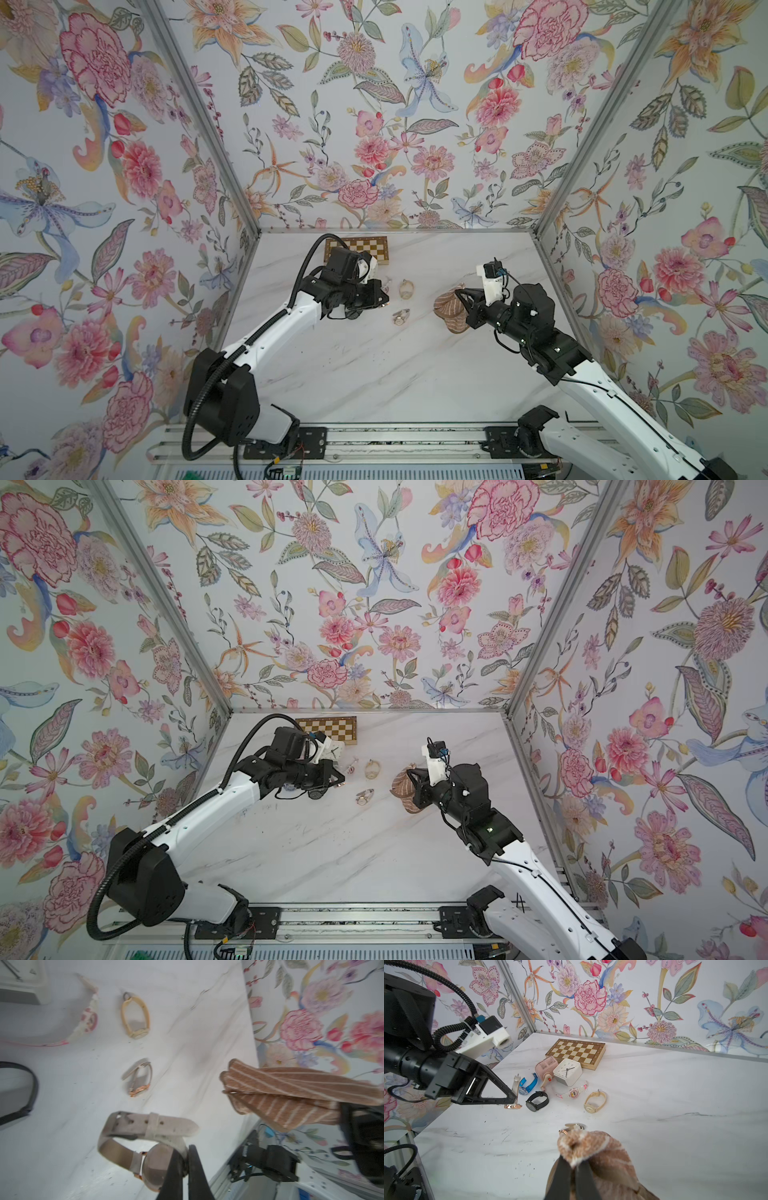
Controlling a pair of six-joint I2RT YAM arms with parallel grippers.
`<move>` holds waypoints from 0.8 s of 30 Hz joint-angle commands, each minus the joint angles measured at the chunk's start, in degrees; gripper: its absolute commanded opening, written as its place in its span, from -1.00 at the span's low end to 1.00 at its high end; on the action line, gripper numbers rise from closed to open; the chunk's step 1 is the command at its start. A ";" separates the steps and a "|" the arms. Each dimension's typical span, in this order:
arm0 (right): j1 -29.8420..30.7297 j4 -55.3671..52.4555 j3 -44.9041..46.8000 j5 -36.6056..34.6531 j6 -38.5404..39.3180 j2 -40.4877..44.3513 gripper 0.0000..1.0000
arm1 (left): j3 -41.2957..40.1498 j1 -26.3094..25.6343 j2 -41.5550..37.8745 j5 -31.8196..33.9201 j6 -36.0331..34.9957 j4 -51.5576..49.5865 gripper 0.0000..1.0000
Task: Wipe the watch dial
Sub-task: Place the watch at the center of the board.
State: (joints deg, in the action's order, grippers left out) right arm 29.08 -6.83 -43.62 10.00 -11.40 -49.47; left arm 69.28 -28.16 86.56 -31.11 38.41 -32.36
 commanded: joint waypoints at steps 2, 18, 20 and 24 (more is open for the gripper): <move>-0.52 -1.43 -1.57 0.13 0.76 0.66 -1.00 | 4.75 -0.53 7.97 10.27 -11.64 -16.20 -1.00; -1.13 -0.60 0.11 1.42 1.91 0.14 -1.00 | 22.72 -3.02 29.74 17.61 -14.81 -21.53 -1.00; -1.13 -0.46 0.00 1.57 2.16 -0.05 -1.00 | 24.50 -3.21 31.40 17.70 -14.87 -22.01 -1.00; -1.05 -0.39 -0.24 1.93 2.52 -0.42 -1.00 | 26.54 -3.49 33.83 17.26 -14.99 -22.38 -1.00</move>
State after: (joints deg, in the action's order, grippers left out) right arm 28.25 -7.94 -43.59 11.16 -10.00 -49.74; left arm 93.58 -31.03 118.98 -14.68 24.60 -52.23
